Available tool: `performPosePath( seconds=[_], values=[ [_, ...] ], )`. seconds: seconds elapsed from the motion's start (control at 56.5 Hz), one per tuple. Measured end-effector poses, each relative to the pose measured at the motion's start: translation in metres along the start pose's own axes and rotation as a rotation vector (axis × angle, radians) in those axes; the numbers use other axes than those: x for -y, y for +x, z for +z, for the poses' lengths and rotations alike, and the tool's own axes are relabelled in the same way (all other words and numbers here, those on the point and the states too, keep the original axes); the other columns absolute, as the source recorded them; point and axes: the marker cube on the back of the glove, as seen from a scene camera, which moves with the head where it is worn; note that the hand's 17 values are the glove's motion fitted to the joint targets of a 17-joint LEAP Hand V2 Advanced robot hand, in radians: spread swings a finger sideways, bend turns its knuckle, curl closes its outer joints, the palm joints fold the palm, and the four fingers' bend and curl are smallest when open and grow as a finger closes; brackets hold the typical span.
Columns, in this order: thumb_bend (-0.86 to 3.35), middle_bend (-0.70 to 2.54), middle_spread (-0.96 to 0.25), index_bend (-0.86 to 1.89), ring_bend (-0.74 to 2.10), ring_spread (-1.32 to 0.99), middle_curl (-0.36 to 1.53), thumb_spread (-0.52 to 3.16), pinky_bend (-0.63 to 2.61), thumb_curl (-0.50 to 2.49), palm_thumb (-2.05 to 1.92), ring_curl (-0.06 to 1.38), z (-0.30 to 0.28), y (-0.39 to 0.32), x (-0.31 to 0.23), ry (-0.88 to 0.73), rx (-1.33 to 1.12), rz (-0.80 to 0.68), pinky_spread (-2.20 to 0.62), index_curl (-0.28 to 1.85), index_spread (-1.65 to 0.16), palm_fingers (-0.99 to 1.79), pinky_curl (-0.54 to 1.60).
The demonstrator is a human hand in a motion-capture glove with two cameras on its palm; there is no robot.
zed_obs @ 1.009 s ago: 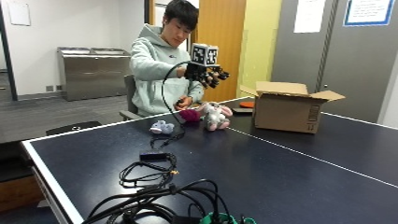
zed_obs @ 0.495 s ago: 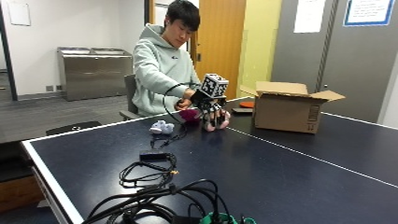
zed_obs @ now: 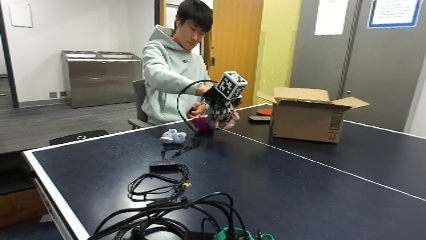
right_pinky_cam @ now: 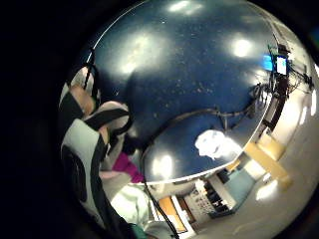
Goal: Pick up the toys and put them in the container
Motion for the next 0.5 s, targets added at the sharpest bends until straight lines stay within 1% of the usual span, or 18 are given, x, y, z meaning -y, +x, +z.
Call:
performPosePath(
  seconds=[0.159, 0.212, 0.265, 0.318, 0.389, 0.407, 0.46, 0.495],
  values=[
    [0.12, 0.84, -0.31, 0.52, 0.80, -0.45, 0.49, 0.44, 0.80, 0.70, 0.81, 0.42, -0.069, 0.013, -0.017, 0.007, 0.010, -0.022, -0.46, 0.38, -0.28, 1.11, 0.33],
    [0.12, 0.85, -0.32, 0.53, 0.81, -0.45, 0.50, 0.40, 0.80, 0.72, 0.82, 0.43, -0.091, 0.003, -0.029, 0.031, 0.004, -0.047, -0.47, 0.40, -0.28, 1.10, 0.34],
    [0.11, 0.85, -0.32, 0.55, 0.82, -0.45, 0.51, 0.36, 0.80, 0.74, 0.82, 0.44, -0.119, -0.003, -0.036, 0.071, 0.034, -0.042, -0.47, 0.42, -0.28, 1.10, 0.35],
    [0.10, 0.86, -0.32, 0.55, 0.82, -0.45, 0.53, 0.32, 0.80, 0.76, 0.82, 0.45, -0.144, -0.018, -0.048, 0.121, 0.023, -0.066, -0.46, 0.44, -0.28, 1.09, 0.35],
    [0.10, 0.86, -0.32, 0.56, 0.83, -0.45, 0.55, 0.29, 0.80, 0.78, 0.82, 0.46, -0.170, -0.060, -0.081, 0.225, -0.089, -0.263, -0.46, 0.46, -0.28, 1.09, 0.36],
    [0.09, 0.86, -0.32, 0.56, 0.83, -0.45, 0.55, 0.28, 0.80, 0.79, 0.83, 0.46, -0.178, -0.071, -0.086, 0.254, -0.082, -0.265, -0.46, 0.47, -0.28, 1.08, 0.36],
    [0.09, 0.87, -0.32, 0.57, 0.84, -0.45, 0.56, 0.25, 0.80, 0.80, 0.83, 0.47, -0.204, -0.100, -0.092, 0.345, -0.034, -0.198, -0.46, 0.49, -0.28, 1.08, 0.37],
    [0.08, 0.87, -0.32, 0.56, 0.84, -0.45, 0.57, 0.24, 0.81, 0.81, 0.83, 0.47, -0.218, -0.114, -0.095, 0.402, -0.018, -0.221, -0.46, 0.50, -0.28, 1.08, 0.37]
  ],
)
